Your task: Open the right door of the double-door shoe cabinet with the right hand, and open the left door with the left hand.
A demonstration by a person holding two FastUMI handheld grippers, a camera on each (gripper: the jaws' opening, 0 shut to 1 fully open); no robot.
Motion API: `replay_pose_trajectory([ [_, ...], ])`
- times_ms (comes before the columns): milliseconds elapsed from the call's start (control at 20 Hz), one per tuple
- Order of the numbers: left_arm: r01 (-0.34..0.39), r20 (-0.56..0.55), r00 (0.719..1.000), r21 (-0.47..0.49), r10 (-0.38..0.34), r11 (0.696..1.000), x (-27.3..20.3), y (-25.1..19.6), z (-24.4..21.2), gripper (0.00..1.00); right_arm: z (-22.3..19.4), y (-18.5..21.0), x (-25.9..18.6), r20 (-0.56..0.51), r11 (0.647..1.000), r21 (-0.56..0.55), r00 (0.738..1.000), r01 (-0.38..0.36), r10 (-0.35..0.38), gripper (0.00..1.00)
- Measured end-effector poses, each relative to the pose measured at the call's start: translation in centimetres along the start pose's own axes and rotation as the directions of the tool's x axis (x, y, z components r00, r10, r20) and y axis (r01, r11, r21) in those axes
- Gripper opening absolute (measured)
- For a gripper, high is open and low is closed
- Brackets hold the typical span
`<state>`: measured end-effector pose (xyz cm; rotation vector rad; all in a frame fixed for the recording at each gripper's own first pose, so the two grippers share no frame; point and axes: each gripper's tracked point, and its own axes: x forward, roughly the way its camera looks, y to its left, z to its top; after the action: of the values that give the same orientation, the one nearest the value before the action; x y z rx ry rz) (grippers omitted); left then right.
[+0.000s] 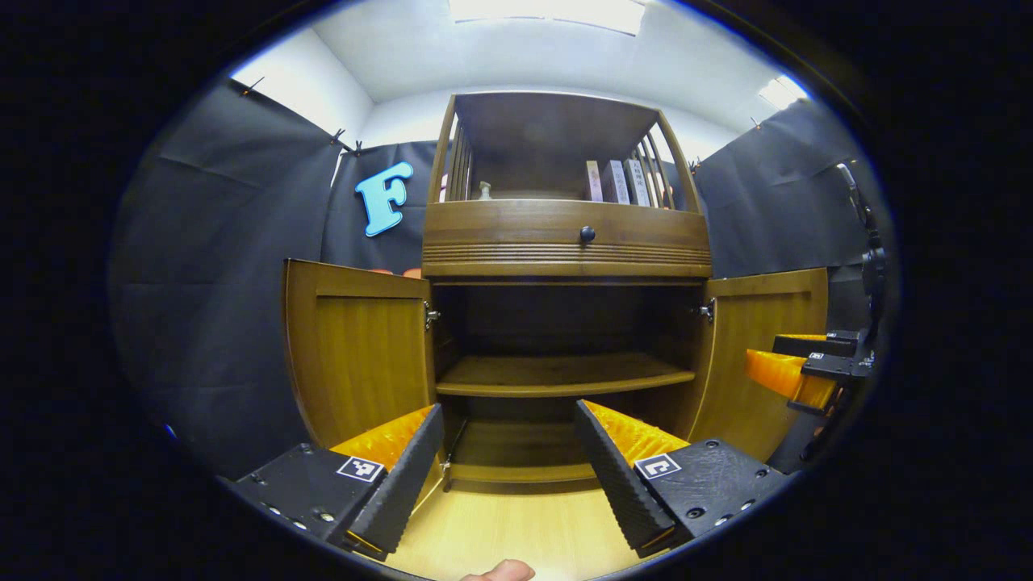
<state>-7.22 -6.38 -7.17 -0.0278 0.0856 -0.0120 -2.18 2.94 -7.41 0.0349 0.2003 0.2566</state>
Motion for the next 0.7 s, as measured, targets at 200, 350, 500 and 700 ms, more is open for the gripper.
replay_pose_trajectory([
  [200,0.051,-0.018,0.999,-0.034,-0.051,0.998,1.0,-2.0,0.0,0.97,0.6,-1.4,-1.1,0.045,0.999,-0.009,0.998,0.042,-0.042,1.0],
  [350,-0.001,-0.024,1.0,-0.006,0.001,1.0,1.6,-1.2,0.5,0.97,1.3,-1.9,-1.6,0.066,0.999,-0.004,0.997,0.042,-0.042,1.0],
  [500,-0.036,-0.035,0.999,0.014,0.037,0.999,1.7,-0.8,0.5,0.96,1.9,-1.9,-1.9,0.075,0.999,-0.018,0.997,0.03,-0.028,1.0],
  [700,-0.083,-0.015,0.996,0.001,0.083,0.997,1.9,0.4,2.1,0.96,3.2,-2.2,-2.2,0.108,0.999,-0.037,0.994,0.024,-0.019,1.0],
])
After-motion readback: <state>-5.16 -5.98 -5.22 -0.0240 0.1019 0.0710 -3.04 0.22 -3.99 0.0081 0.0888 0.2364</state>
